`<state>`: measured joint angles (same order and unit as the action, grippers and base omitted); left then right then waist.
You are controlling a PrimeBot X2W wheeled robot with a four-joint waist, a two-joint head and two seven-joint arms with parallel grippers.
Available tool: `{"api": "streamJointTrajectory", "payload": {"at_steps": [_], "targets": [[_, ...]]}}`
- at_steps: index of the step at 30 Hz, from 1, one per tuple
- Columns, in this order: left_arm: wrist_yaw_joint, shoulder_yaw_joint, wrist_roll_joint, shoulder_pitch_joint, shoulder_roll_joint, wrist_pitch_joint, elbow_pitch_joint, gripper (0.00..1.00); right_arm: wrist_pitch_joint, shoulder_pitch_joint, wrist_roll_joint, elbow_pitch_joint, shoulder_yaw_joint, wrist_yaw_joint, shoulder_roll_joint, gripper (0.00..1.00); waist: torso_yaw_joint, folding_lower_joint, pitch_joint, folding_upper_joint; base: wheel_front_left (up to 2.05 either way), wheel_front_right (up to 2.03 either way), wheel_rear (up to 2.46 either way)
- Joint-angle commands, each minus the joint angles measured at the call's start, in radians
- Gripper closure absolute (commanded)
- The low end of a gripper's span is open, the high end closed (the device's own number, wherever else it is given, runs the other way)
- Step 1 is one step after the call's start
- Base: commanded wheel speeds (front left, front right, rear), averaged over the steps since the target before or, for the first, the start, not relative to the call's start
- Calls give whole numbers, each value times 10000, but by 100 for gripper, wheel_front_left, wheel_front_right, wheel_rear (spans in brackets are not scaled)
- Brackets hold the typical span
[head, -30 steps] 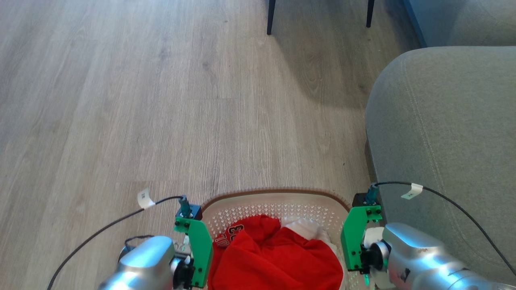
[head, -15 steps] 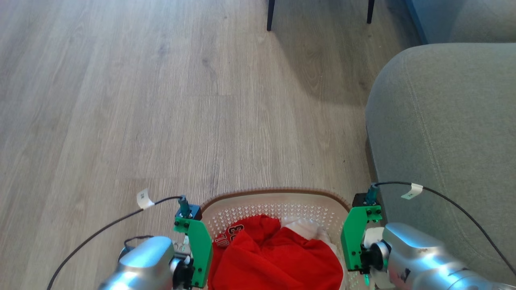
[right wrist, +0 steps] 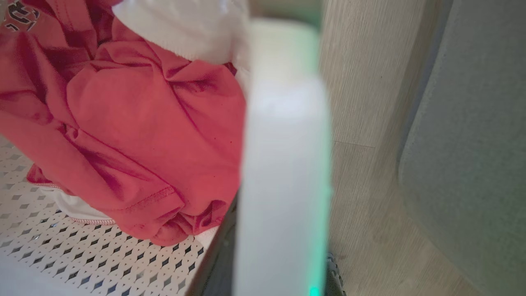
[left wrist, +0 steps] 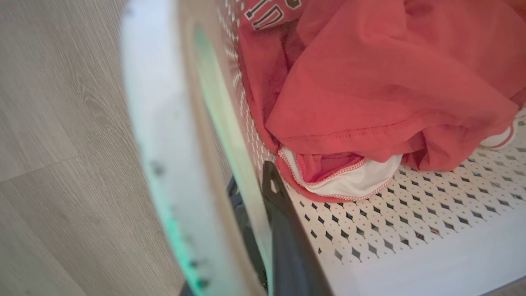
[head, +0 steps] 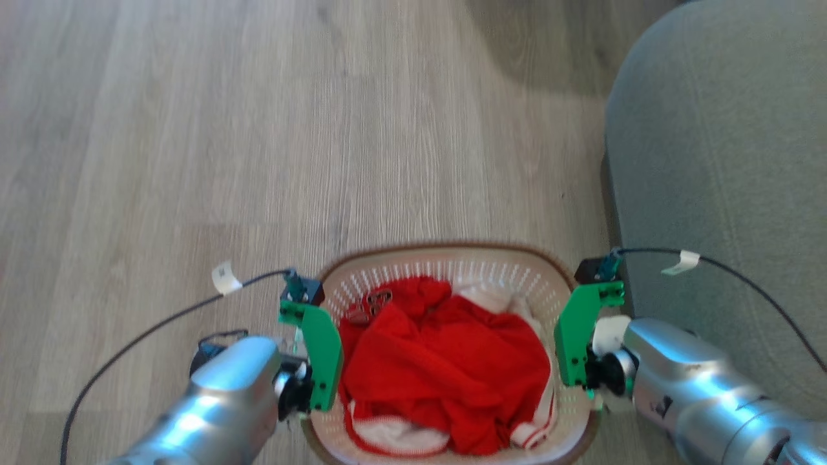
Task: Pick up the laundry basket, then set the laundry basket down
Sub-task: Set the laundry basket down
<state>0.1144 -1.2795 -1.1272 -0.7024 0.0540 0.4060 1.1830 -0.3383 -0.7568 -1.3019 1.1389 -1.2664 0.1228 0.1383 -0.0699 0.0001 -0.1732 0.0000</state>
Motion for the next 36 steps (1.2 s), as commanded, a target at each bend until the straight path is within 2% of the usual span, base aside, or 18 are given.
{"api": "streamJointTrajectory", "payload": {"at_steps": [1, 6, 16, 23, 36], "targets": [[163, -8, 266, -619, -30, -90, -182, 100, 241, -373, 279, -389, -117, 79, -60, 100, -35, -1, -555, 0, 0, 0, 0], [96, -8, 401, -975, -34, -493, -381, 100, 697, -636, 307, -540, -115, 79, 171, 100, -9, -1, -1462, 0, 0, 0, 0], [-628, 12, 600, -2000, -36, -1963, -1108, 100, 2650, -1461, 624, -449, -52, 79, 505, 100, 23, -1, -3696, 0, 0, 0, 0], [-1002, 4, 926, -2535, -37, -2798, -1216, 100, 3707, -1890, 908, -204, -62, 79, 347, 100, 97, -1, -4779, 0, 0, 0, 0], [-1300, -4, 1112, -3112, -37, -3391, -1290, 100, 4466, -2635, 863, 113, -61, 79, 205, 100, 258, -1, -6447, 0, 0, 0, 0]]}}
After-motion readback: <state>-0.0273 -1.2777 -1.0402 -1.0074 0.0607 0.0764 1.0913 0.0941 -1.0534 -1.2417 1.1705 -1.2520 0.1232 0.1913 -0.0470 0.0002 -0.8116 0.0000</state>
